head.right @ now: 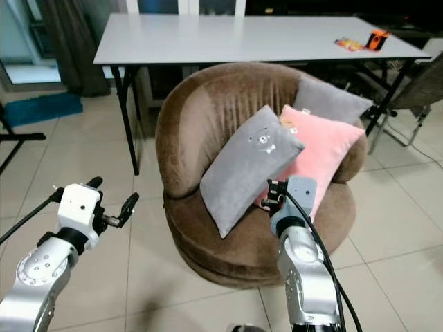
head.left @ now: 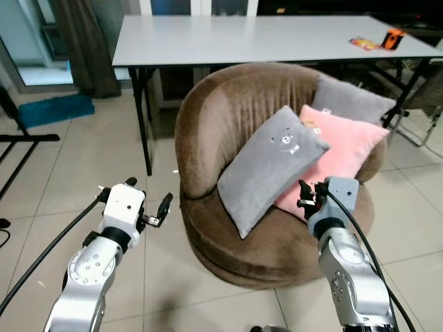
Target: Move the pillow to the sofa from floor
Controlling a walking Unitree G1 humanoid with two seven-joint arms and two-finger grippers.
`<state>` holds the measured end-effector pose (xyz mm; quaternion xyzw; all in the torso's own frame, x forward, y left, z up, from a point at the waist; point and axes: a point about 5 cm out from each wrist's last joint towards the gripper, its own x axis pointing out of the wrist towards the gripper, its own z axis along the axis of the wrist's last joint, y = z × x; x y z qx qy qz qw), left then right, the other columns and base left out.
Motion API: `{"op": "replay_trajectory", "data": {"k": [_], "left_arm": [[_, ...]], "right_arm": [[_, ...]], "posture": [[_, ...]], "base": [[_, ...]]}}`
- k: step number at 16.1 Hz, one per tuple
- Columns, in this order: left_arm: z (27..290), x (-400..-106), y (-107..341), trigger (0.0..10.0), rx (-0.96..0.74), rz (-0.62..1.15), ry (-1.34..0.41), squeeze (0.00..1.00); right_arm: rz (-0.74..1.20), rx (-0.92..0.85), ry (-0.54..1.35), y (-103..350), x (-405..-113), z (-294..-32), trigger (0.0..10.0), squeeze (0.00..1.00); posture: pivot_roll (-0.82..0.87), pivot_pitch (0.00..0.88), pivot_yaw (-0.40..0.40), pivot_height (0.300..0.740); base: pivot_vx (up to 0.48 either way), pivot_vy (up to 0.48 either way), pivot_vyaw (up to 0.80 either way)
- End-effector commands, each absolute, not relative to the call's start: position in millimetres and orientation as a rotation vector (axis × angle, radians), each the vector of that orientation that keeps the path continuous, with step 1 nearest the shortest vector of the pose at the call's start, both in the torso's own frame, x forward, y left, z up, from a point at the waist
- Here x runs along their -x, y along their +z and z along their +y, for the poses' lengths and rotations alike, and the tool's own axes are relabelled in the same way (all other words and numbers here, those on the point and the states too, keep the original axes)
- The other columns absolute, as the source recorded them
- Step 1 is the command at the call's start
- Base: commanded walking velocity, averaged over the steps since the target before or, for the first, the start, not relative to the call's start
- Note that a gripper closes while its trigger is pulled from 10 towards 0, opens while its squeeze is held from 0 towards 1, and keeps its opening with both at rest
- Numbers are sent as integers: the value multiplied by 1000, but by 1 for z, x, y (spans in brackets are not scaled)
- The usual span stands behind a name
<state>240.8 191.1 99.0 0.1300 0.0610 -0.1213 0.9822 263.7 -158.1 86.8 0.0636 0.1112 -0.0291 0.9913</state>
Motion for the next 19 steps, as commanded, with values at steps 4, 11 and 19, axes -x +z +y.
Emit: {"op": "replay_trajectory", "data": {"k": [4,11,19], "left_arm": [[190,-242,99,10000,-260,121,-253,0],[191,-244,98,10000,-274,127,-249,0],[191,-244,98,10000,-274,127,-249,0]], "right_arm": [[211,-127,-64,92,-267,-160,10000,0],[217,-121,-66,92,-268,-160,10000,0],[217,-121,-66,92,-268,-160,10000,0]], "posture": [[-9,0,-15,740],[-11,0,-15,740],[-11,0,-15,740]], "base": [[-209,0,0],[0,0,0],[0,0,0]]}}
